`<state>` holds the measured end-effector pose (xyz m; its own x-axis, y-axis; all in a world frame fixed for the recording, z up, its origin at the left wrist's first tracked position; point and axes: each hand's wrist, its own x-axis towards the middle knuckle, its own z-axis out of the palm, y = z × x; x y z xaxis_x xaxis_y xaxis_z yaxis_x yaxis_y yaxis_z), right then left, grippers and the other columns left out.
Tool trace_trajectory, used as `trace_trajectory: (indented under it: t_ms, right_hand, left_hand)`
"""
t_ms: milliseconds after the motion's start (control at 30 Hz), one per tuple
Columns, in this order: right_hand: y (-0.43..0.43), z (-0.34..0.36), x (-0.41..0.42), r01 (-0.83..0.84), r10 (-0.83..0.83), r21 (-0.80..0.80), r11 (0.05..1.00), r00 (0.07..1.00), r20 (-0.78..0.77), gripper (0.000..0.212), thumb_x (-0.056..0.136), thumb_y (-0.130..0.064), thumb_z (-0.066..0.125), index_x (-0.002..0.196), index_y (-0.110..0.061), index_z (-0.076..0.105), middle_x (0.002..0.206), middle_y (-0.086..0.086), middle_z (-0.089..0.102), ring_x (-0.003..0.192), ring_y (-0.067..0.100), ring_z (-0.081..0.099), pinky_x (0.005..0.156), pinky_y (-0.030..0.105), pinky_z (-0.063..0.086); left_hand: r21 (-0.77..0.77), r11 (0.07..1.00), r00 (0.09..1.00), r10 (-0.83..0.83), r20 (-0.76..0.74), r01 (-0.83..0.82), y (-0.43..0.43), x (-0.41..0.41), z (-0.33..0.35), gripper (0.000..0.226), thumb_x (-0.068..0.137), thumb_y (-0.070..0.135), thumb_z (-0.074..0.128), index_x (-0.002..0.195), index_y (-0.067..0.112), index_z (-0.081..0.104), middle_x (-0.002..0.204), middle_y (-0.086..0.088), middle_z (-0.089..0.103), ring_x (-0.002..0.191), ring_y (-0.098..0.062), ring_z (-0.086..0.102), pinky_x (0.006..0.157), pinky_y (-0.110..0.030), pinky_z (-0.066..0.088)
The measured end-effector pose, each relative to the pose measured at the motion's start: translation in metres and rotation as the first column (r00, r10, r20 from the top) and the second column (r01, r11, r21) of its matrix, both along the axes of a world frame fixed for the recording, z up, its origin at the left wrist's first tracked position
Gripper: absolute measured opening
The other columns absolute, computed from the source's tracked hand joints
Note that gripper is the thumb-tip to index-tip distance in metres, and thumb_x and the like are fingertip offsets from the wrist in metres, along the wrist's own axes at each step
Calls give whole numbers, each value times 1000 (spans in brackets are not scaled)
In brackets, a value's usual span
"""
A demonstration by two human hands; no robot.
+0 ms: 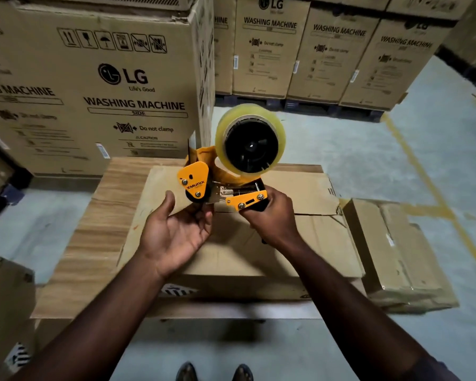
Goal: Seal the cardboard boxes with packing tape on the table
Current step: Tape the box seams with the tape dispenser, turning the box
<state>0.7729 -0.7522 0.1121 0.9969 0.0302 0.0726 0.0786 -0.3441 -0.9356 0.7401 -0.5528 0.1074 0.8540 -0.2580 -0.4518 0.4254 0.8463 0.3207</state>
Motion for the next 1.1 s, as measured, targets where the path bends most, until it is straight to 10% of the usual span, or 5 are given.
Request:
trace_trajectory:
  t_ms: [233,367,633,767,1100]
  right_hand:
    - [-6,-1,-4,-60,55,41,997,993,101,25,76,-10,85,95,-23,74,75,-16,73,69,1,68,60,14,47]
    - [-12,-2,-9,-103,95,38,994,981,169,32,73,-6,89,92,-27,74,83,-20,75,80,1,71,70,15,51]
    - [-36,-5,-18,-202,199,67,977,979,44,26,80,-3,83,101,-12,72,80,-15,75,73,2,71,62,15,51]
    - [-43,-12,-24,-276,285,123,953,957,-60,32,82,3,79,105,-15,66,70,-22,70,60,-6,63,47,5,41]
    - [-25,-17,-14,-139,157,-323,936,987,31,17,74,-39,80,83,-40,66,85,-15,74,81,7,68,66,30,52]
  left_hand:
    - [100,995,1000,-5,11,4,5,-5,18,27,68,26,87,77,2,77,82,-9,70,70,-18,69,65,-26,60]
    - [115,993,999,34,5,-34,3,-6,7,74,6,0,97,76,1,72,75,-12,70,61,-20,68,57,-27,59]
    - [205,978,999,-48,-6,48,-10,-28,10,43,84,46,71,75,5,79,78,-8,70,66,-16,67,61,-24,58]
    - [292,956,998,47,-32,-36,-19,-32,5,22,71,10,77,91,5,69,79,-9,72,66,-15,70,57,-23,59]
    - [870,489,992,-62,109,-65,9,-26,-11,45,92,-12,44,61,12,66,59,-10,48,53,-14,40,45,-18,33]
